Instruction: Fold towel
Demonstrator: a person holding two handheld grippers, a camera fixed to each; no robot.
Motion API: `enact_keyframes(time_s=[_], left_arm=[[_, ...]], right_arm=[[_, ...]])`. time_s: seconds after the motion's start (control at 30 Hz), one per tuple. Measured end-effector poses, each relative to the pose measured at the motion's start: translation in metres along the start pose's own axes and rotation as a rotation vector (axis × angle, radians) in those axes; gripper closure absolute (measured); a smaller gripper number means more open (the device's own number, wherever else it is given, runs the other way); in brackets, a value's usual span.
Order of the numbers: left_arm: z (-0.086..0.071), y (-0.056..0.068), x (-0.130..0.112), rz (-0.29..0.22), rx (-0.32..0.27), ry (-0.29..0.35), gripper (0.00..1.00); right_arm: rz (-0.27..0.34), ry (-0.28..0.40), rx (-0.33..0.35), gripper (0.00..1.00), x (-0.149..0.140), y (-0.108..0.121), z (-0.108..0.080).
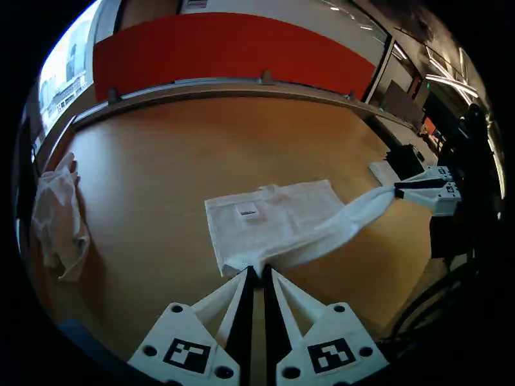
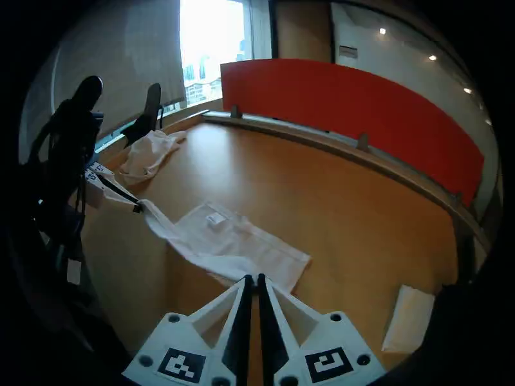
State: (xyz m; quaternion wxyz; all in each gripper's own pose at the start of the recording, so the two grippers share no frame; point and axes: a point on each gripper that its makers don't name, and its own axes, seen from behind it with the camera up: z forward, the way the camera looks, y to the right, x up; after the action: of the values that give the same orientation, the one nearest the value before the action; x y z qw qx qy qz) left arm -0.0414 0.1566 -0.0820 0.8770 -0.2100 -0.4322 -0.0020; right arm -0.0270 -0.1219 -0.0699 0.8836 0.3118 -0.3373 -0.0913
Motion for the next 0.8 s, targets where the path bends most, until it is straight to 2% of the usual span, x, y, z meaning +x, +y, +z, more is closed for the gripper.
enact_keyframes(time_s=[0.3,0.6,0.8], left_arm=[[0.029,-0.016,0.015,-0.018,0.000,-0.018,0.90],[0.058,-0.023,0.010,0.020,0.001,-0.052,0.90],[0.078,-0.031,0.001,0.026,0.017,-0.082,0.90]], right_arm=[[0.018,-0.025,0.003,0.93,0.000,0.016,0.026],[0.022,-0.075,0.003,0.93,-0.016,0.026,0.049],[0.046,-0.109,0.011,0.93,-0.029,0.032,0.067]])
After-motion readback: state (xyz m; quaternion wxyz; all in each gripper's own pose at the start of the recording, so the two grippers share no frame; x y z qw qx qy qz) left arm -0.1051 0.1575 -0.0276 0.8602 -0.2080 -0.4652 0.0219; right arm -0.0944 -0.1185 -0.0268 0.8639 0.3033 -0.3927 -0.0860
